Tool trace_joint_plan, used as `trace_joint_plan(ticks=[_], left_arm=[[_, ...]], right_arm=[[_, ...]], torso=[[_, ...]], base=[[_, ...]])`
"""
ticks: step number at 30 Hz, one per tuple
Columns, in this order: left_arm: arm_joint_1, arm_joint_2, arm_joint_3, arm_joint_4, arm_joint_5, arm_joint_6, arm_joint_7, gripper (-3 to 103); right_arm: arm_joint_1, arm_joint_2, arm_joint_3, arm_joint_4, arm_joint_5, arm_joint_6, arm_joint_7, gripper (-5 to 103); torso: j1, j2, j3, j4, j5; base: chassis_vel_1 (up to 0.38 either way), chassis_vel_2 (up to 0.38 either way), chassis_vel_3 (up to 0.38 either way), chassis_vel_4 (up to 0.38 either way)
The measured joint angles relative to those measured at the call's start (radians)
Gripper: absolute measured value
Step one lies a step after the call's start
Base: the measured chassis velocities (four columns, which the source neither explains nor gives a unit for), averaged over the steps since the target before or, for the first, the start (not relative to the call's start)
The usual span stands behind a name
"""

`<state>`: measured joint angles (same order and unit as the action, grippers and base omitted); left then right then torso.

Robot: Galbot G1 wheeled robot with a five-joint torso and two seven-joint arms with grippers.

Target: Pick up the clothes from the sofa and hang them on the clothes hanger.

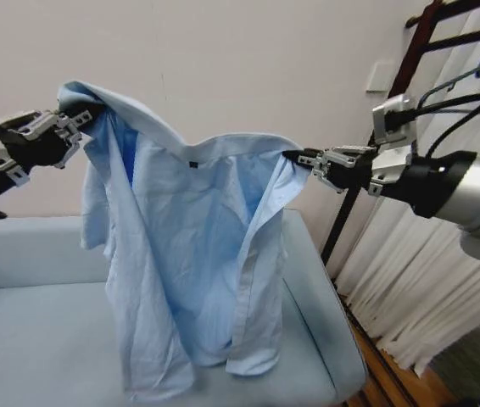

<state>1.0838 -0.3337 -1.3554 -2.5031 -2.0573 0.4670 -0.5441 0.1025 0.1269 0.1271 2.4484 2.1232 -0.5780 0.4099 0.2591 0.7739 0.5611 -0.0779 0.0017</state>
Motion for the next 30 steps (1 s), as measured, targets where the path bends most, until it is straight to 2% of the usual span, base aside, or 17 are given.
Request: trace_joint_plan(ticks=[2,4,5,6,8,10,11,13,14,15,18,19,22,23,27,28,30], left_arm=[[0.001,-0.013,0.034,0.0,-0.021,0.006,-0.032,3],[0.008,-0.059,0.15,0.002,-0.032,0.008,-0.103,3],[0.023,-0.091,0.203,0.002,-0.033,0.011,-0.114,3],[0.023,-0.091,0.203,0.002,-0.033,0.011,-0.114,3],[0.05,-0.153,0.297,0.005,-0.013,0.033,-0.114,3],[0.058,-0.221,0.459,0.01,0.089,0.057,-0.086,3],[0.058,-0.221,0.459,0.01,0.089,0.057,-0.086,3],[0.03,-0.266,0.608,0.107,0.25,0.058,0.001,3],[0.011,-0.281,0.668,0.168,0.33,0.054,0.041,3],[0.011,-0.281,0.668,0.168,0.33,0.054,0.041,3],[-0.069,-0.335,0.872,0.371,0.602,-0.003,0.146,3],[-0.069,-0.335,0.872,0.371,0.602,-0.003,0.146,3],[-0.178,-0.418,1.052,0.567,0.807,-0.044,0.201,3],[-0.178,-0.418,1.052,0.567,0.807,-0.044,0.201,3],[-0.347,-0.526,1.278,0.842,0.981,-0.108,0.251,3],[-0.347,-0.526,1.278,0.842,0.981,-0.108,0.251,3],[-0.425,-0.584,1.367,0.979,1.062,-0.149,0.277,3]], right_arm=[[-0.01,-0.001,-0.009,0.006,0.006,-0.009,0.019,1],[-0.04,0.021,-0.033,0.013,0.012,-0.034,0.062,1],[-0.07,0.046,-0.047,0.013,0.003,-0.048,0.085,1],[-0.07,0.046,-0.047,0.013,0.003,-0.048,0.085,1],[-0.152,0.104,-0.07,0.001,-0.048,-0.073,0.117,1],[-0.274,0.187,-0.125,-0.039,-0.22,-0.09,0.106,1],[-0.274,0.187,-0.125,-0.039,-0.22,-0.09,0.106,1],[-0.365,0.279,-0.248,-0.139,-0.529,-0.071,0.014,1],[-0.378,0.31,-0.297,-0.191,-0.634,-0.055,-0.023,1],[-0.378,0.31,-0.297,-0.191,-0.634,-0.055,-0.023,1],[-0.385,0.42,-0.437,-0.375,-0.942,0.029,-0.143,1],[-0.385,0.42,-0.437,-0.375,-0.942,0.029,-0.143,1],[-0.374,0.525,-0.519,-0.538,-1.088,0.084,-0.199,1],[-0.374,0.525,-0.519,-0.538,-1.088,0.084,-0.199,1],[-0.382,0.621,-0.577,-0.747,-1.232,0.152,-0.269,1],[-0.382,0.621,-0.577,-0.747,-1.232,0.152,-0.269,1],[-0.394,0.669,-0.588,-0.842,-1.309,0.192,-0.288,1]], torso=[[0.0,0.0,0.0,-0.0001,-0.0001],[0.0,0.0,0.0,-0.0005,-0.0001],[0.0,0.0,0.0,-0.0005,-0.0005],[0.0,0.0,0.0,-0.0005,-0.0005],[0.0,0.0,0.0,0.0004,-0.0007],[0.0,0.0,0.0,0.0006,-0.0004],[0.0,0.0,0.0,0.0006,-0.0004],[0.0,0.0,0.0,-0.0001,0.0007],[0.0,0.0,0.0,-0.0002,0.0005],[0.0,0.0,0.0,-0.0002,0.0005],[0.001,0.0,0.001,0.0002,-0.0005],[0.001,0.0,0.001,0.0002,-0.0005],[0.001,0.0,0.001,0.0006,-0.0005],[0.001,0.0,0.001,0.0006,-0.0005],[0.0,0.0,0.0,-0.0002,-0.0003],[0.0,0.0,0.0,-0.0002,-0.0003],[0.001,0.0,0.001,-0.0003,-0.0002]], base=[[0.0,0.0,0.0,0.0],[0.0,0.0,0.0,0.0],[0.0,0.0,0.0,0.0],[0.0,0.0,0.0,0.0],[0.0,0.0,0.0,0.0],[0.0,0.0,0.0,0.0],[0.0,0.0,0.0,0.0],[0.0,0.0,0.0,0.0],[0.0,0.0,0.0,0.0],[0.0,0.0,0.0,0.0],[0.0,0.0,0.0,0.0],[0.0,0.0,0.0,0.0],[0.0,0.0,0.0,0.0],[0.0,0.0,0.0,0.0],[0.0,0.0,0.0,0.0],[0.0,0.0,0.0,0.0],[0.0,0.0,0.0,0.0]])
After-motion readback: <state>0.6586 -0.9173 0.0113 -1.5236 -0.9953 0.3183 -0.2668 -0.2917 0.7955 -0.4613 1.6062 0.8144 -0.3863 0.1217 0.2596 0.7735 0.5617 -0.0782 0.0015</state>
